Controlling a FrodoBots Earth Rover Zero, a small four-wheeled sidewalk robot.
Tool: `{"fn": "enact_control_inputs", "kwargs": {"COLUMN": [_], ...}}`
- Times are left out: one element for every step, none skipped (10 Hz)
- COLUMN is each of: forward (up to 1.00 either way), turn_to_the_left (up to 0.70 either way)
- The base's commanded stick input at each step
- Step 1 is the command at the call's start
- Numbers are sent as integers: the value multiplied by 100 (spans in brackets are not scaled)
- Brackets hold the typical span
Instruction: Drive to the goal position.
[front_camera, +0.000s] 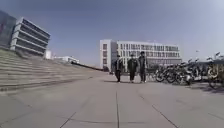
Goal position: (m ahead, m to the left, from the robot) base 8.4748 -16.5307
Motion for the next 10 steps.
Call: {"fn": "enact_control_inputs", "kwargs": {"forward": [50, 50, 50, 50, 50, 50, 49, 28, 11, 0], "turn_to_the_left": [0, 0, 0, 0, 0, 0, 0, 0, 0, 0]}}
